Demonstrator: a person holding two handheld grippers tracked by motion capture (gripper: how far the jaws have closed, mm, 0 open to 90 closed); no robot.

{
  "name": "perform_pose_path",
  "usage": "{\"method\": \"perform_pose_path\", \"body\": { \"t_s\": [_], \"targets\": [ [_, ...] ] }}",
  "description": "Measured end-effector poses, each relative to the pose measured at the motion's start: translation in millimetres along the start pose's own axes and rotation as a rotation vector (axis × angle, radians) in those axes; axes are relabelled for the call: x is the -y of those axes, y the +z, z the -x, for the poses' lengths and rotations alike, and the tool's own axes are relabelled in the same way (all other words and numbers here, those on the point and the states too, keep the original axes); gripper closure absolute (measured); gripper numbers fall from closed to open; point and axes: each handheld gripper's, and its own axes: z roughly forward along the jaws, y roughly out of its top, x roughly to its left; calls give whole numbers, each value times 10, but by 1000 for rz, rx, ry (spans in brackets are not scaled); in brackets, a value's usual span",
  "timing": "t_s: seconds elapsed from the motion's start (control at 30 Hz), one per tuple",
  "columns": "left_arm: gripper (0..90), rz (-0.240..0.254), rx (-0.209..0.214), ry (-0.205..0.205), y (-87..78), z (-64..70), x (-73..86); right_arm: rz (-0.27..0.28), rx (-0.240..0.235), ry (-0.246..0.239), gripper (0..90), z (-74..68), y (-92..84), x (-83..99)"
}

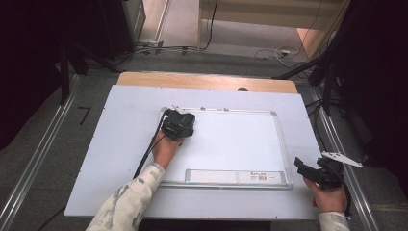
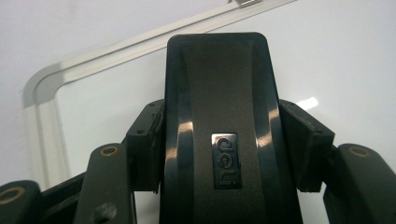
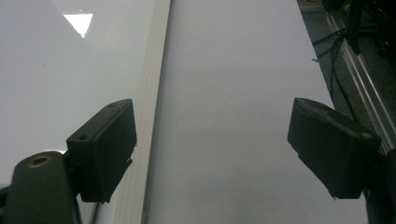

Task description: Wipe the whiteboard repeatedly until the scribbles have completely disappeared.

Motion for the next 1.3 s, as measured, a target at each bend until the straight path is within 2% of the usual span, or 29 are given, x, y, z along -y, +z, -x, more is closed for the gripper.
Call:
{"method": "perform_pose_path", "body": {
  "t_s": [0.17, 0.2, 0.27, 0.37, 0.53, 0.6, 0.77, 0.93, 1.13, 1.27, 1.3],
  "targets": [
    [410, -31, -64, -84, -31, -263, 1, -1, 1, -4, 142, -6, -2, 0],
    [410, -34, -74, -95, -32, -296, -2, -1, 1, -5, 143, -7, 2, 0],
    [410, -36, -80, -99, -28, -279, -7, -2, 2, -4, 143, -12, 10, -2],
    [410, -29, -60, -79, -20, -189, -8, -3, 3, -9, 143, -24, 18, -9],
    [410, -23, -2, -11, -28, 115, 3, -6, 0, -17, 143, -58, 33, -21],
    [410, -18, 15, 12, -47, 192, 28, -4, -1, -21, 143, -62, 35, -23],
    [410, -15, 32, 26, -107, 159, 98, -6, -3, -16, 143, -50, 38, -22],
    [409, -13, -17, -30, -70, -19, 63, -5, -3, -15, 143, -55, 31, -22],
    [409, -16, -96, -130, -6, -286, -10, -7, 1, -10, 143, -46, 31, -22],
    [409, -23, -123, -148, -2, -245, -19, -9, 4, -9, 143, -32, 39, -20],
    [409, -26, -119, -144, -9, -223, -15, -9, 4, -8, 143, -34, 40, -20]
  ]
}}
